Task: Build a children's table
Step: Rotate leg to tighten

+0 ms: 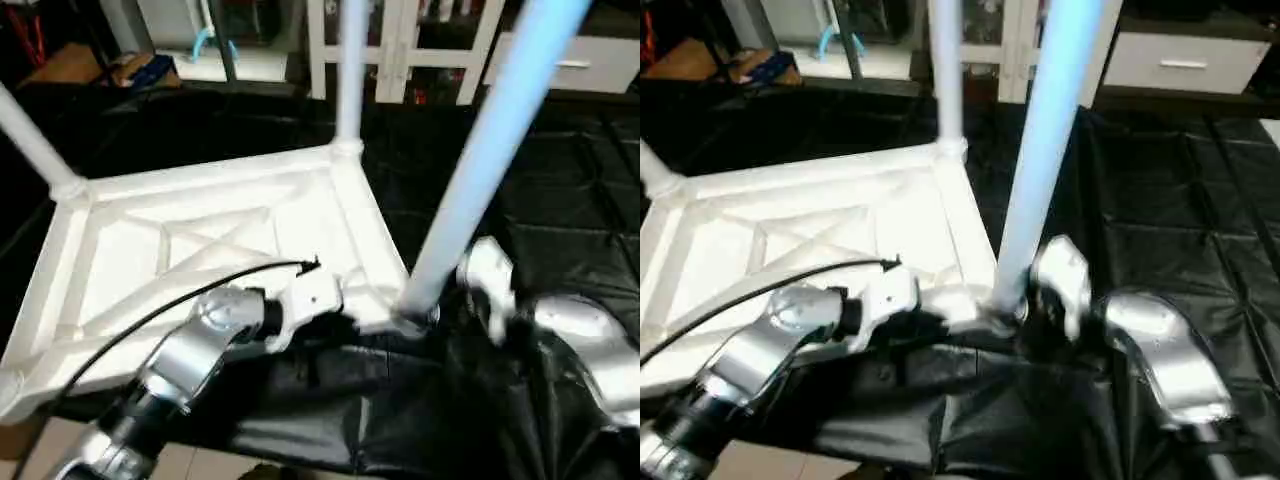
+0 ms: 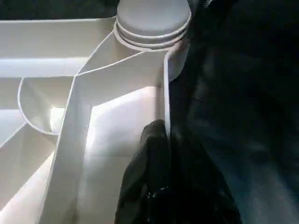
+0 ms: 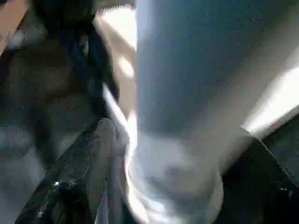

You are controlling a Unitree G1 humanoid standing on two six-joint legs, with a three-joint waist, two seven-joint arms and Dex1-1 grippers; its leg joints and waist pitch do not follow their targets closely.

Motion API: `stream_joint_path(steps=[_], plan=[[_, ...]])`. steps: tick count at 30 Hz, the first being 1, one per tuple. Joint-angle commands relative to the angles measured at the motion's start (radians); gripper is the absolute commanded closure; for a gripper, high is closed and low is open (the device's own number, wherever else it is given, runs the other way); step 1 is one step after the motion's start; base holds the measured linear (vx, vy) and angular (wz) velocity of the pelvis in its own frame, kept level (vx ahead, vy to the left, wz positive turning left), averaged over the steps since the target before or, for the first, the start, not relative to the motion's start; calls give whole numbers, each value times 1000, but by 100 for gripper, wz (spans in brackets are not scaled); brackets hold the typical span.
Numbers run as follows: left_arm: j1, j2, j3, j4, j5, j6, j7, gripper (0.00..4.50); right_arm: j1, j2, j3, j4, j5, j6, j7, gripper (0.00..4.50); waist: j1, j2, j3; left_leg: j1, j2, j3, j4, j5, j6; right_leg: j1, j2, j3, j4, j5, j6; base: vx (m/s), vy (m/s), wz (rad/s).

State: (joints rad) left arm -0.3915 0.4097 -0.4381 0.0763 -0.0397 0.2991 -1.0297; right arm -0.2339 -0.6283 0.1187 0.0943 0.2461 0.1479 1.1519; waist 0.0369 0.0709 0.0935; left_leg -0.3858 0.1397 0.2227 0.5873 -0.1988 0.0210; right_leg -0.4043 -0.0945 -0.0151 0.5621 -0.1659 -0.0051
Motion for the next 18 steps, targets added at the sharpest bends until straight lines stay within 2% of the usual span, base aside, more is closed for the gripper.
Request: stream_joint_path(steps=[1, 2, 3, 4, 5, 7, 11, 18], plan=[[34, 24, -40, 28, 27, 34, -38, 450, -8, -4, -6, 3, 18, -15, 43, 110, -1, -22, -65, 26, 94, -46, -70, -101, 154, 40, -59, 23, -30, -41, -293, 0, 0, 0], [45, 40, -32, 5, 16, 44, -49, 450, -36, -12, -7, 22, 46, -11, 84, 110, -4, -22, -62, 27, 95, -45, -72, -135, 143, 37, -59, 23, -36, -99, -289, 0, 0, 0], [46, 42, -32, 1, 14, 46, -49, 450, -41, -13, -6, 22, 57, -8, 99, 110, -7, -26, -62, 28, 95, -47, -75, -173, 129, 39, -60, 24, -40, -152, -285, 0, 0, 0], [46, 42, -32, 1, 14, 46, -49, 450, -41, -13, -6, 22, 57, -8, 99, 110, -10, -25, -57, 27, 95, -48, -78, -205, 113, 36, -59, 25, -45, -204, -277, 0, 0, 0], [49, 45, -31, -4, 14, 49, -50, 450, -46, -18, 0, 25, 62, -11, 125, 110, -9, -28, -59, 33, 95, -48, -78, -227, 96, 32, -58, 28, -49, -241, -266, 0, 0, 0], [52, 46, -31, -9, 13, 52, -51, 450, -50, -22, 5, 29, 62, -16, 145, 110, -9, -30, -59, 35, 95, -47, -78, -236, 83, 31, -57, 29, -51, -262, -257, 0, 0, 0], [58, 47, -39, -25, 5, 62, -44, 450, -55, -13, 5, 40, 72, -30, 152, 110, -8, -30, -63, 32, 94, -48, -76, -205, 85, 31, -56, 29, -46, -227, -257, 0, 0, 0], [65, 45, -40, -38, 4, 71, -48, 450, -51, 2, 2, 44, 98, -4, 178, 188, -7, -29, -70, 29, 92, -47, -69, -158, 114, 34, -55, 27, -37, -161, -275, 0, 0, 0]])
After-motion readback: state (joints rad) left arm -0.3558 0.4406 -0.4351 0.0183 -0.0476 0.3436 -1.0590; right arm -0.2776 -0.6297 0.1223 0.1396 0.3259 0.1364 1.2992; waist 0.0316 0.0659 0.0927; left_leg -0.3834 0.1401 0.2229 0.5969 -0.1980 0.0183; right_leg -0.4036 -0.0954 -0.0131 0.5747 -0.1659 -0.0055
